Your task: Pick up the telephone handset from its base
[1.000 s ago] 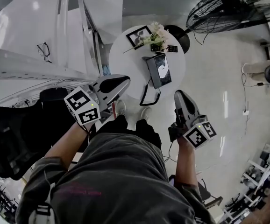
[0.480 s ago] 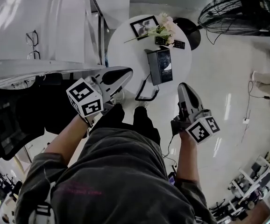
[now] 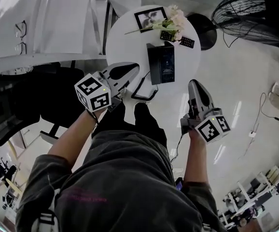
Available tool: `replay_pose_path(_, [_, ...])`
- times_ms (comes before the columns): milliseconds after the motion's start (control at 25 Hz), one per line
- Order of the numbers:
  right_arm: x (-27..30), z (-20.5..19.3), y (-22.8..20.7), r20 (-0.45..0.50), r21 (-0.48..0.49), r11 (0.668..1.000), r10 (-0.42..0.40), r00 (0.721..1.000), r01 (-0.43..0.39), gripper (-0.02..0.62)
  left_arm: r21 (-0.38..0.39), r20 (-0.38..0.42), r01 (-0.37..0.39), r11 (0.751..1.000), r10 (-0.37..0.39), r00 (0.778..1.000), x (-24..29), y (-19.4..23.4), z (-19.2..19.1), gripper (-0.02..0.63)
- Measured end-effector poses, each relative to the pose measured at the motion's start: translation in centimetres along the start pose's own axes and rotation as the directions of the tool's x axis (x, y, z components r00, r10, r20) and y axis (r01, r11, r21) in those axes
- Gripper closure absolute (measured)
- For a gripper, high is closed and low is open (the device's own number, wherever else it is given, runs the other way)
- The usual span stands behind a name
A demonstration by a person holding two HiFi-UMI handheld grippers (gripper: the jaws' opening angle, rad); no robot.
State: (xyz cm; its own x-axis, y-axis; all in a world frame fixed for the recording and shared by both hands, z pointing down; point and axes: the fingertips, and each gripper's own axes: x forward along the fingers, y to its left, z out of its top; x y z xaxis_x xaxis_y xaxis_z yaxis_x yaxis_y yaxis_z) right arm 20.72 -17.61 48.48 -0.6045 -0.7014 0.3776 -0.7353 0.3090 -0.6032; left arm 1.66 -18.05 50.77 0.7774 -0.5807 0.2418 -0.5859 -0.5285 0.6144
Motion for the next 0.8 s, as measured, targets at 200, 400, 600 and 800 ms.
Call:
replay_pose_path(200, [0.1, -0.2, -2.0, -0.035, 0.000, 1.000, 0.015, 0.999, -0.015, 0.575, -0.059, -0.023, -0.051, 0.997, 0.050, 0.998, 1.8, 2.0, -3.2, 0.589])
replay_pose_path(400, [1.2, -1.7, -4.1, -0.068, 0.004, 1.000, 0.018, 0.997, -0.018, 0.575, -0.109, -0.073, -0.073, 0.991, 0.065, 0.995, 3.9, 4.5, -7.4, 0.567])
replay_pose_path(600, [2.1, -2.9, -5.4, -0.095, 0.008, 1.000, 0.011, 0.995, -0.010, 0.575, -0.139, -0.138, -0.066, 0.988, 0.047, 0.989, 5.8, 6.0, -10.8, 0.531])
replay_pose_path(800, [2.3, -3.7, -6.0, -0.115, 0.008, 1.000, -0.002, 0.993, 0.003, 0.575, -0.195, -0.187, -0.071, 0.978, 0.034, 0.982, 6.9, 7.9, -13.6, 0.497])
